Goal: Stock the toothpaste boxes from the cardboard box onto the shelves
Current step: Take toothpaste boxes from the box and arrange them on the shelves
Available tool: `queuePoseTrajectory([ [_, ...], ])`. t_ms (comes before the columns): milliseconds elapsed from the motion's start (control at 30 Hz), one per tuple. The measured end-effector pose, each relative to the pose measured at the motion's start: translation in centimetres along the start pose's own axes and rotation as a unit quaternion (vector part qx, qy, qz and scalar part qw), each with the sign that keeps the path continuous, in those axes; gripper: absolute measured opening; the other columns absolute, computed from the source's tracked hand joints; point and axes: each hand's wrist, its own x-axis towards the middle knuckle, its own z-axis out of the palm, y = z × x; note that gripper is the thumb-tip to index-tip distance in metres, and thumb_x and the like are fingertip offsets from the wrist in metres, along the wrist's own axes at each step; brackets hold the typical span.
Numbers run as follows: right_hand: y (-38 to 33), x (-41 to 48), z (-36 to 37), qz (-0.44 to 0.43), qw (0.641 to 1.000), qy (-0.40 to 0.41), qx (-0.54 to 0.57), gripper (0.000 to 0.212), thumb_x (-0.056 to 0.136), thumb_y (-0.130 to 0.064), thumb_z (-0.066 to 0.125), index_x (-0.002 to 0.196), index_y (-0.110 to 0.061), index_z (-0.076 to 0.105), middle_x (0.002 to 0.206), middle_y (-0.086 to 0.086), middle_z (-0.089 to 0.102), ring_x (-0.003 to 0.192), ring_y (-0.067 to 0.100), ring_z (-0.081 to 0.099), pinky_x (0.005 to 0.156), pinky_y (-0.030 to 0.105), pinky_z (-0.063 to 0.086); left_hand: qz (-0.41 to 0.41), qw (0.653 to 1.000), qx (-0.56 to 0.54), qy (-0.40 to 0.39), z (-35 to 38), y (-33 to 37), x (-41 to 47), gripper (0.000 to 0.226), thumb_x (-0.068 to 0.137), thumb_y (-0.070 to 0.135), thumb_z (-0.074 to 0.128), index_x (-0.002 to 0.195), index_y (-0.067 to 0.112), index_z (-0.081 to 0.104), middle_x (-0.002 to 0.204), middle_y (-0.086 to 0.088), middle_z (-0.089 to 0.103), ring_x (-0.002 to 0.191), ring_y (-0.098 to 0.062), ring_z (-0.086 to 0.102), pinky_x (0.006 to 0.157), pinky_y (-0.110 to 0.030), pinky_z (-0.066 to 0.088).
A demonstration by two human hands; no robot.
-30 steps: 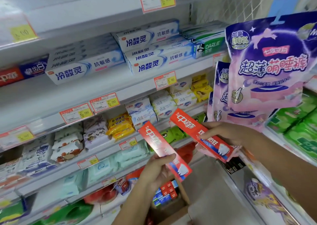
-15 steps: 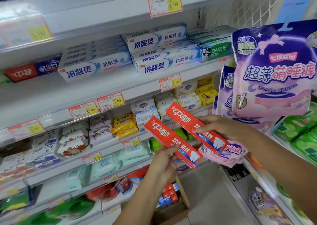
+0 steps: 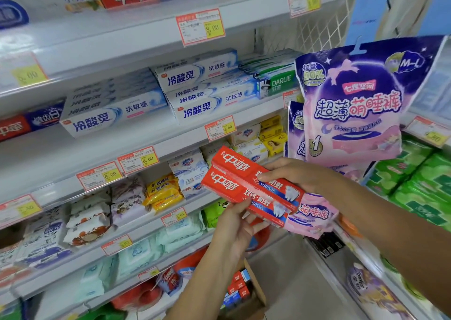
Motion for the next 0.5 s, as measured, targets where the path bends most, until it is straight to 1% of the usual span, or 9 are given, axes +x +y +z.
queuePoseTrajectory([
  [33, -0.1, -0.2, -0.1, -0.001, 1.0, 0.006, -0.002, 0.039, 0.08, -0.025, 0.067, 0.116, -0.011, 0.061, 0.102, 0.009, 0.073, 0.084, 0.023, 0.071, 0.083, 0.038, 0.056, 0.001, 1.0, -0.001, -0.005, 0.2, 0.1, -0.1, 0.019, 0.091, 0.008, 0.054, 0.11, 0.007, 0.053, 0.087, -0.012, 0.072, 0.08, -0.026, 0.07, 0.068, -0.049, 0.057],
  [100, -0.3, -0.5, -0.3, -0.002, 1.0, 0.013, -0.008, 0.051, 0.075, -0.031, 0.07, 0.12, -0.009, 0.06, 0.107, 0.011, 0.072, 0.092, 0.027, 0.07, 0.088, 0.042, 0.055, 0.0, 1.0, -0.005, -0.015, 0.5, 0.3, -0.3, 0.016, 0.091, 0.011, 0.053, 0.107, 0.007, 0.054, 0.088, -0.012, 0.07, 0.078, -0.027, 0.069, 0.071, -0.051, 0.056],
  [167, -0.5, -0.9, -0.4, -0.004, 1.0, 0.007, -0.011, 0.055, 0.071, -0.034, 0.071, 0.12, -0.01, 0.06, 0.108, 0.011, 0.071, 0.094, 0.028, 0.069, 0.089, 0.043, 0.054, 0.004, 1.0, -0.008, -0.028, 0.9, 0.8, -0.6, 0.016, 0.091, 0.016, 0.052, 0.104, 0.008, 0.055, 0.09, -0.013, 0.067, 0.081, -0.029, 0.068, 0.079, -0.054, 0.053],
  [233, -0.8, -1.4, -0.4, -0.01, 1.0, -0.003, -0.011, 0.048, 0.075, -0.033, 0.069, 0.117, -0.011, 0.062, 0.107, 0.01, 0.072, 0.091, 0.025, 0.07, 0.085, 0.039, 0.056, 0.011, 0.999, -0.013, -0.038, 1.1, 1.2, -0.9, 0.024, 0.09, 0.023, 0.052, 0.109, 0.008, 0.055, 0.093, -0.013, 0.067, 0.089, -0.032, 0.067, 0.087, -0.059, 0.049],
  [300, -1.4, -2.1, -0.3, -0.023, 1.0, 0.003, -0.018, 0.034, 0.081, -0.03, 0.066, 0.111, -0.014, 0.064, 0.102, 0.008, 0.073, 0.085, 0.022, 0.072, 0.077, 0.033, 0.059, 0.019, 0.999, -0.011, -0.049, 1.7, 1.6, -1.3, 0.034, 0.089, 0.031, 0.056, 0.115, 0.009, 0.054, 0.095, -0.013, 0.069, 0.093, -0.034, 0.067, 0.09, -0.061, 0.047],
  [367, -1.9, -2.8, 0.3, -0.042, 0.998, 0.017, -0.042, 0.029, 0.086, -0.03, 0.063, 0.112, -0.016, 0.064, 0.099, 0.005, 0.074, 0.082, 0.02, 0.072, 0.072, 0.029, 0.059, 0.039, 0.998, 0.006, -0.057, 2.6, 1.8, -1.9, 0.041, 0.082, 0.037, 0.062, 0.113, 0.011, 0.057, 0.094, -0.011, 0.072, 0.09, -0.032, 0.069, 0.087, -0.06, 0.05],
  [433, -2.1, -3.4, 1.0, -0.065, 0.996, 0.019, -0.06, 0.031, 0.091, -0.032, 0.057, 0.117, -0.015, 0.063, 0.097, 0.003, 0.074, 0.083, 0.017, 0.072, 0.072, 0.026, 0.058, 0.068, 0.995, 0.054, -0.048, 3.7, 2.3, -2.8, 0.048, 0.073, 0.039, 0.066, 0.112, 0.011, 0.058, 0.092, -0.009, 0.074, 0.086, -0.026, 0.071, 0.079, -0.051, 0.056],
  [500, -2.3, -4.4, 1.8, -0.099, 0.993, 0.007, -0.061, 0.032, 0.096, -0.034, 0.049, 0.122, -0.018, 0.059, 0.099, -0.002, 0.073, 0.087, 0.013, 0.071, 0.074, 0.023, 0.056, 0.104, 0.988, 0.101, -0.043, 4.6, 2.5, -3.3, 0.057, 0.069, 0.042, 0.066, 0.115, 0.01, 0.057, 0.095, -0.008, 0.075, 0.086, -0.021, 0.072, 0.073, -0.042, 0.059],
])
